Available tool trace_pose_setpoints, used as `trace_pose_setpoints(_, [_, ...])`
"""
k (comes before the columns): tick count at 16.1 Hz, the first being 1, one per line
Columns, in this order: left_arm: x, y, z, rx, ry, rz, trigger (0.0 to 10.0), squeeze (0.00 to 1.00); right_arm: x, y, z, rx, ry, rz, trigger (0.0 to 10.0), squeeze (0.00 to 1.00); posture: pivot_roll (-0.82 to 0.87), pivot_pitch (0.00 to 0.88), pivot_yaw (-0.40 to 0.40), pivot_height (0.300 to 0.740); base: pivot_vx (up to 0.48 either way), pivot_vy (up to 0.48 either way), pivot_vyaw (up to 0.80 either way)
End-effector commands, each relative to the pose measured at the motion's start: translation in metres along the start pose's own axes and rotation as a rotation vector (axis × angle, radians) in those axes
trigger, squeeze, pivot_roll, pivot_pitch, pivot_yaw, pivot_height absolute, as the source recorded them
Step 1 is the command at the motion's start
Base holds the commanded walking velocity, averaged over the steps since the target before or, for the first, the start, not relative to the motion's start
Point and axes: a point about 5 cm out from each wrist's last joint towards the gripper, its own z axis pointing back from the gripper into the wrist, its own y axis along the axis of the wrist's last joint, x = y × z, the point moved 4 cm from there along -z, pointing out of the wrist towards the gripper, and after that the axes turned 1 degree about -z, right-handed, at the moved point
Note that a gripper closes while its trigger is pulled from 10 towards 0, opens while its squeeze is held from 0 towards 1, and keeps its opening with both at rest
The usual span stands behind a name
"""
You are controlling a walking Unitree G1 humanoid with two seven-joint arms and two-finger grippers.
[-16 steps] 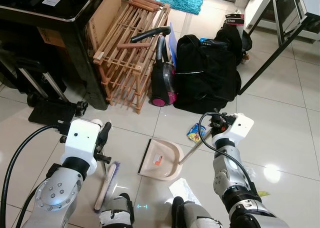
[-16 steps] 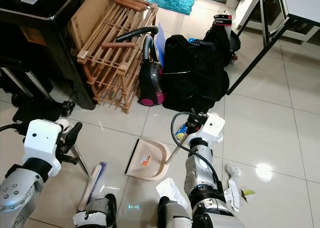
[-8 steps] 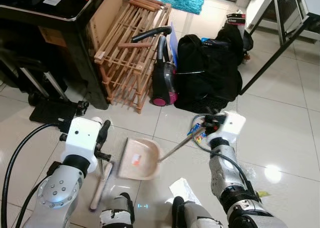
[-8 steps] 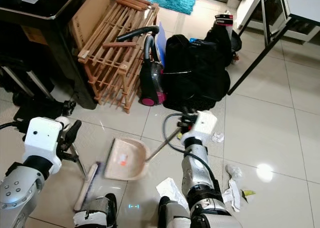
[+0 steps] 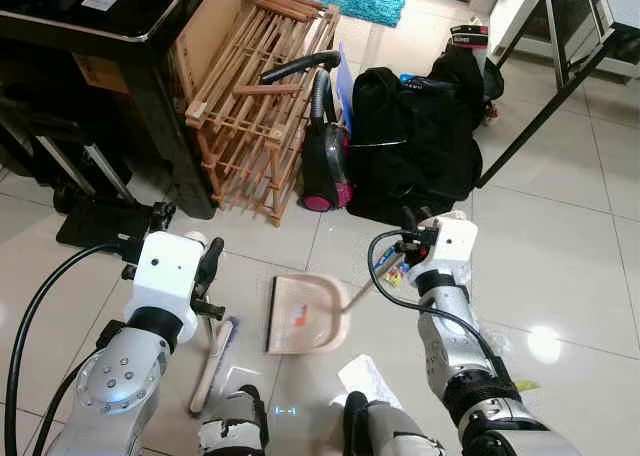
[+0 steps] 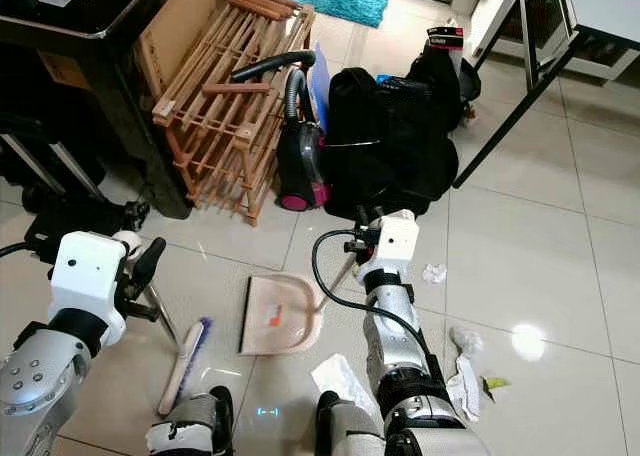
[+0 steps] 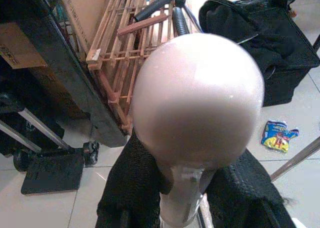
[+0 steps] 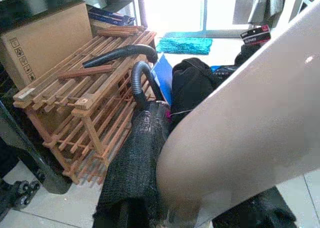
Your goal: Sweep floor
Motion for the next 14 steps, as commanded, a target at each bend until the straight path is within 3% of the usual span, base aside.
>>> trace_pose_setpoints(1, [-0.002, 0.000, 0.003, 0.013, 0.010, -0.016, 10.0, 0.00, 0.002, 0.004, 0.000, 0.024, -0.005, -0.010, 0.0, 0.00, 0.21, 0.217, -0.096, 0.740, 0.000, 0.000, 0.00])
trace_pose_setpoints(5, [-0.018, -0.001, -0.014, 0.009, 0.065, -0.082, 10.0, 0.00, -0.001, 0.044, -0.017, 0.100, 0.005, -0.073, 0.0, 0.00, 0.18, 0.151, -0.116, 0.740, 0.000, 0.000, 0.00])
trace_pose_setpoints(6, [-0.019, 0.001, -0.017, 0.015, 0.059, -0.098, 10.0, 0.00, -0.002, 0.054, -0.019, 0.111, 0.010, -0.054, 0.0, 0.00, 0.17, 0.135, -0.113, 0.740, 0.000, 0.000, 0.00])
trace_pose_setpoints(7, [-0.023, 0.010, -0.027, 0.037, 0.061, -0.119, 10.0, 0.00, -0.006, 0.085, -0.024, 0.136, 0.037, 0.036, 0.0, 0.00, 0.14, 0.108, -0.107, 0.740, 0.000, 0.000, 0.00])
trace_pose_setpoints(8, [-0.021, 0.017, -0.032, 0.058, 0.054, -0.122, 10.0, 0.00, -0.006, 0.099, -0.024, 0.132, 0.052, 0.106, 10.0, 0.00, 0.13, 0.097, -0.106, 0.740, 0.000, 0.000, 0.00])
trace_pose_setpoints(11, [-0.008, 0.021, -0.041, 0.039, 0.006, -0.141, 10.0, 0.00, 0.000, 0.113, -0.019, 0.074, 0.056, 0.198, 10.0, 0.00, 0.13, 0.082, -0.105, 0.740, 0.000, 0.000, 0.00])
trace_pose_setpoints(14, [-0.004, 0.015, -0.044, 0.023, 0.007, -0.148, 10.0, 0.00, 0.003, 0.109, -0.005, -0.010, 0.015, 0.130, 10.0, 0.00, 0.11, 0.083, -0.109, 0.740, 0.000, 0.000, -0.27])
